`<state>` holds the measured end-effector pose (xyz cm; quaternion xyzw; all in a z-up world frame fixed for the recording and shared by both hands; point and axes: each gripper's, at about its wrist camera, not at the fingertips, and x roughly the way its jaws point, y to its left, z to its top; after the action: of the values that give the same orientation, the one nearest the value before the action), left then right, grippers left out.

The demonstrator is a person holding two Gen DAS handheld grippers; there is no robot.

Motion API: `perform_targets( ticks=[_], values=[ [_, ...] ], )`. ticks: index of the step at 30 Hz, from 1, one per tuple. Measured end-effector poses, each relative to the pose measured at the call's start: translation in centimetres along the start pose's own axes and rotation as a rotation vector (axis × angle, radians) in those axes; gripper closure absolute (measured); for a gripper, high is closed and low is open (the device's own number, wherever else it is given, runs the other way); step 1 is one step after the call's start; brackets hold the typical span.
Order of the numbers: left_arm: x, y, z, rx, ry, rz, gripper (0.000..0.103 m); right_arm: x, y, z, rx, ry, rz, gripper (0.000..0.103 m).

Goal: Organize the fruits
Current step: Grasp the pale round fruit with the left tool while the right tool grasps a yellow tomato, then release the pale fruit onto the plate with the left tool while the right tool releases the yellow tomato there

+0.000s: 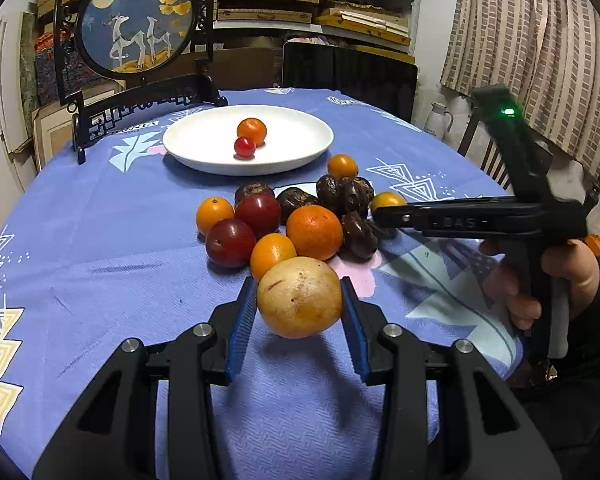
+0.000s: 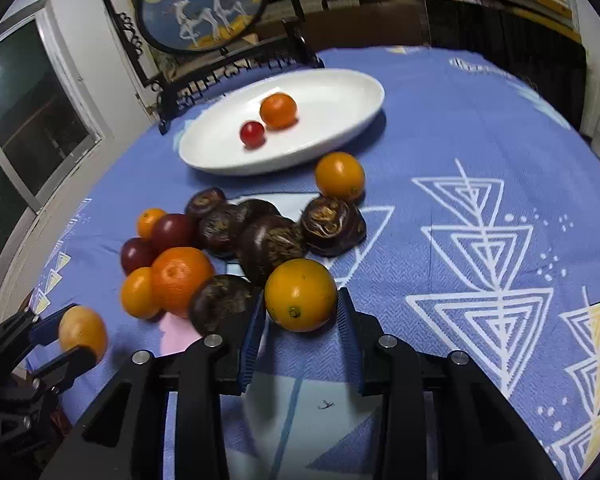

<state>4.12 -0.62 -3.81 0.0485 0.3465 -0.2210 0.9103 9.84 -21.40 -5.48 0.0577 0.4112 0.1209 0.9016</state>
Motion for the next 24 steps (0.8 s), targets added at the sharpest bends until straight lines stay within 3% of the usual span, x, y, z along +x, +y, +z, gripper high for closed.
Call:
perform_targets(
  ticks=[7, 14, 24],
  values=[
    [-0.9, 0.2, 1.0, -0.003, -0.039, 0.005, 0.063, -2.9, -0.7, 0.1, -0.01, -0.052, 0.013, 0.067],
    [-0.6, 0.7, 3.6, 0.024, -0.074, 0.024, 0.063, -5.0, -1.3, 2.6, -0.008, -0.115, 0.035, 0.067],
    [3.4, 4.4, 10.5, 0.003, -0.091, 0.047, 0.063, -2.3, -1.9, 8.9, 0.007, -0.111, 0.081, 0.067]
  ],
)
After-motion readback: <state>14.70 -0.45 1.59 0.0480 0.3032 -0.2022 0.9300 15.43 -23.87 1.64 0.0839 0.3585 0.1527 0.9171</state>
